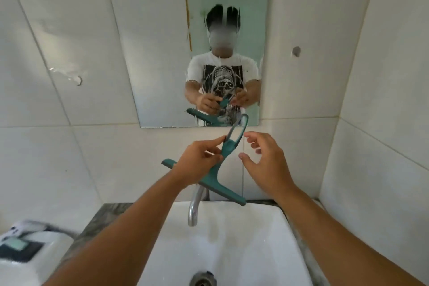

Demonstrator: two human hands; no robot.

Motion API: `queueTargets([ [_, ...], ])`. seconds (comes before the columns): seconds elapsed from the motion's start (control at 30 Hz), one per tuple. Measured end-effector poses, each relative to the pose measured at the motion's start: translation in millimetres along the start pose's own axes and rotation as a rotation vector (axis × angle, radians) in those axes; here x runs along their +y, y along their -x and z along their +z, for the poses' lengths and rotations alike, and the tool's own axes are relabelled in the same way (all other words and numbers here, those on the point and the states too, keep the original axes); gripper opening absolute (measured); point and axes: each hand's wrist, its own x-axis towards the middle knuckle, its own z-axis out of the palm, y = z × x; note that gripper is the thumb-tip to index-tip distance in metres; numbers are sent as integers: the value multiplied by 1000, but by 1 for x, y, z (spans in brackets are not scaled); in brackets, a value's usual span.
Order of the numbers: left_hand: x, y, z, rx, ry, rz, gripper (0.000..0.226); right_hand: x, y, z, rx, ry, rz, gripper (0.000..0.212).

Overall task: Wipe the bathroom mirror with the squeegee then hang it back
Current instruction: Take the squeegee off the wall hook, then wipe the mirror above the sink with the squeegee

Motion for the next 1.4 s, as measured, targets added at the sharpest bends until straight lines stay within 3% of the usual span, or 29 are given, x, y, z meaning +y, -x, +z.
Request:
queueTargets([
  [0.17, -7, 19, -42, -140, -182, 47, 42, -23, -11, 16, -134, 444, -401, 58],
  [0.43, -10, 37, -88, -140, -415, 184, 34, -51, -15, 35, -271, 435, -539, 37],
  [0.63, -21, 46, -104, 14, -451, 265, 34, -60, -5, 48, -244, 322, -468, 41],
  [0.77, -36, 53, -111, 271, -468, 326, 33, -68, -1, 57, -144, 222, -337, 44],
  [0.87, -49, 58, -112, 467, -371, 221, 38, -73, 3, 65, -55, 125, -221, 45],
  [0.97, -59, 59, -115, 562, -273, 25, 50, -77, 9, 73, 3, 42, -160, 44],
  [1.07, -62, 56, -120, 563, -181, -99, 49, -81, 14, 82, 34, 2, -149, 43],
  [1.23, -63, 51, -125, 526, -173, -24, 36, -84, 20, 95, 66, -34, -117, 44],
  [1.4, -73, 42, -131, 502, -355, 68, 33, -86, 29, 103, 110, -88, -52, 40],
])
